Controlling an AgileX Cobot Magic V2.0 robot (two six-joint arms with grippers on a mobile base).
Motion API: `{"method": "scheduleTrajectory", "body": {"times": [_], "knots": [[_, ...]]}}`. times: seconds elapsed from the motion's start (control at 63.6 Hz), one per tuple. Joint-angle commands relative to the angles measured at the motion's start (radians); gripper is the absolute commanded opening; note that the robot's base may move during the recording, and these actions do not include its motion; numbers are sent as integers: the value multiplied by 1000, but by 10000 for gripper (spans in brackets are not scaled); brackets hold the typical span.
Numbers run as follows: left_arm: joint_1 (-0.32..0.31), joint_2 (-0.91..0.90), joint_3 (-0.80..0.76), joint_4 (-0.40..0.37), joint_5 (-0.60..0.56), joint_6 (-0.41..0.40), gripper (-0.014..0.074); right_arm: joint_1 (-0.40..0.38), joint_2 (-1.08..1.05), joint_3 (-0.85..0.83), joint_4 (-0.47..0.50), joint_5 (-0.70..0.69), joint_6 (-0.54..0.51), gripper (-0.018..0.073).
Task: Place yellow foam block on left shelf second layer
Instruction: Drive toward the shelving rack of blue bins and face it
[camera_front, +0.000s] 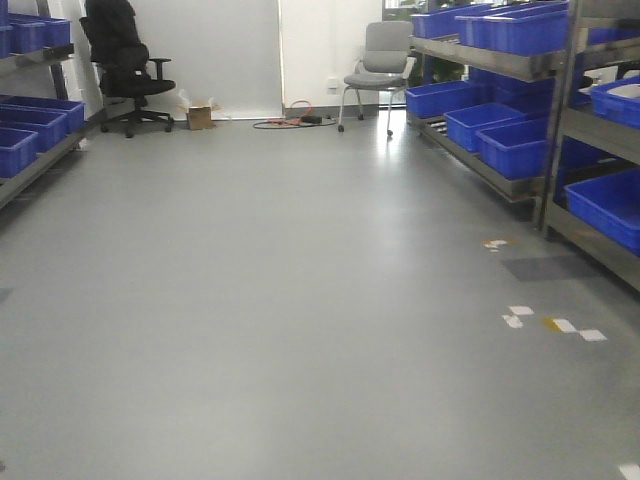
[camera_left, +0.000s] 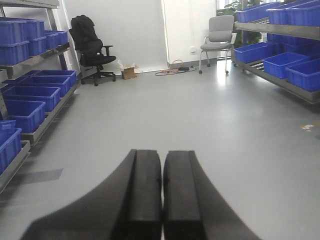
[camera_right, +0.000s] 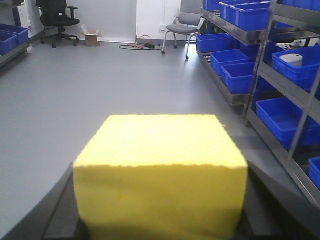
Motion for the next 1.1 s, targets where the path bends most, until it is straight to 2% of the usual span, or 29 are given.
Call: {"method": "scheduleTrajectory", "body": {"times": [0.0, 1.086], "knots": [[-1, -21, 25, -6, -81, -5, 136, -6, 10, -28, -7, -98, -4, 449], [-1, -21, 25, -6, -81, -5, 136, -6, 10, -26, -7, -97, -4, 449]]}}
